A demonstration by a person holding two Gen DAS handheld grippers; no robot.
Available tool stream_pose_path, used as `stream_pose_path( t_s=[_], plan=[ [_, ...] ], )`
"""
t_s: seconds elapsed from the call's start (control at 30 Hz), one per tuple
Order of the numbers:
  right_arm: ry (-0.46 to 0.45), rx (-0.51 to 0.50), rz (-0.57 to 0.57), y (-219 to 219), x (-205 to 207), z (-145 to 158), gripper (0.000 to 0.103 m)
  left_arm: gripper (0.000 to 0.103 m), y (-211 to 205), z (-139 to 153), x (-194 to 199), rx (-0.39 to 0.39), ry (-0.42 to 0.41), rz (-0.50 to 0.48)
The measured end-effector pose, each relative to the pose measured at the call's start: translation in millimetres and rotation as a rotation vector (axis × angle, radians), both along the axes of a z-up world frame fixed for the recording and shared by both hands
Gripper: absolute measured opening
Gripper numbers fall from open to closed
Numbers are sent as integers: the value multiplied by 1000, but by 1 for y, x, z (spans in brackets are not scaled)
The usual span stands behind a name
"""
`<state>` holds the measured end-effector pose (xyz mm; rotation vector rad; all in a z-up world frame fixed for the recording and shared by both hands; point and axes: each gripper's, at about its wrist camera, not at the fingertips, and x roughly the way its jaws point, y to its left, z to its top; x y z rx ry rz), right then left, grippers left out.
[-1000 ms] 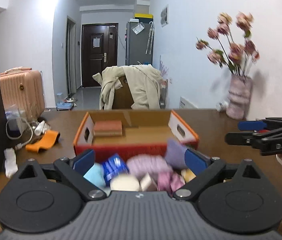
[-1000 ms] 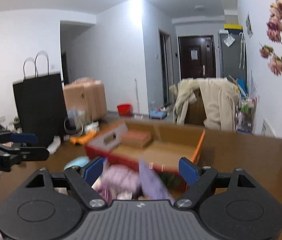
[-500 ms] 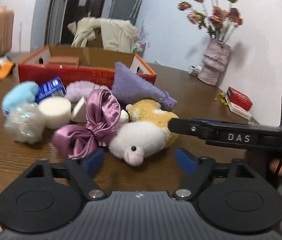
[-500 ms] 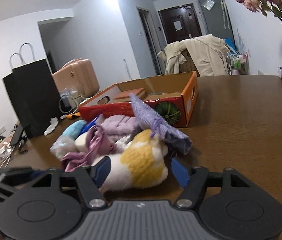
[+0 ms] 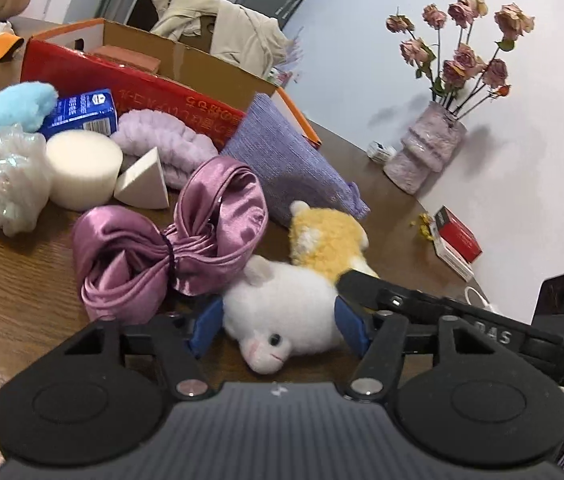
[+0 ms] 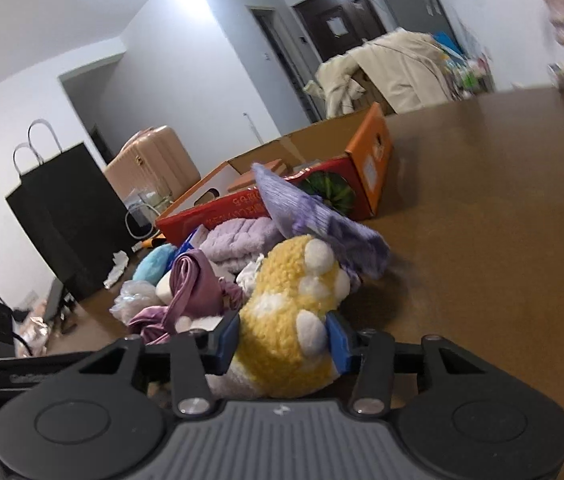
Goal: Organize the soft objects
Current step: 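Carry the plush sheep into the box and open both grippers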
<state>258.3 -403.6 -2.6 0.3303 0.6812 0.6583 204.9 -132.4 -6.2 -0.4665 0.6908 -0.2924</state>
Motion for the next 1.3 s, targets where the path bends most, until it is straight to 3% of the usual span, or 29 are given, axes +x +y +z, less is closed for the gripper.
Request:
stream_pose_path(
  t_s=[0.13,0.23,0.5,0.67,0.77,0.87,0.93,1.07,1.17,1.3],
  plan=[
    [31,8,-38,-5,-17,2,44,59,2,-3,-1,-37,12,-48],
    [23,-5,-84,-5,-33,8,44,55,-5,8,-4,-15,-15,-90],
    [-168,56,-183,0,-54,65,44,50,9,76,2,-6,-206,-176],
    [-242,60,-201,34,-16,100,44,50,35,117,41,32,-230,-156],
    [-248,50,-217,58,24,119,44,50,52,132,83,45,-253,-165],
    [-242,6,-232,82,72,131,44,50,75,133,147,-10,-201,-186],
    [-182,-22,-227,93,113,127,44,50,87,124,187,-30,-162,-180],
    [-44,-114,-264,113,183,102,44,48,95,74,258,-98,4,-169],
    [26,-236,-316,124,208,78,43,47,85,41,279,-78,96,-170],
    [71,-337,-354,132,211,54,40,42,75,21,290,-41,174,-186]
  ],
)
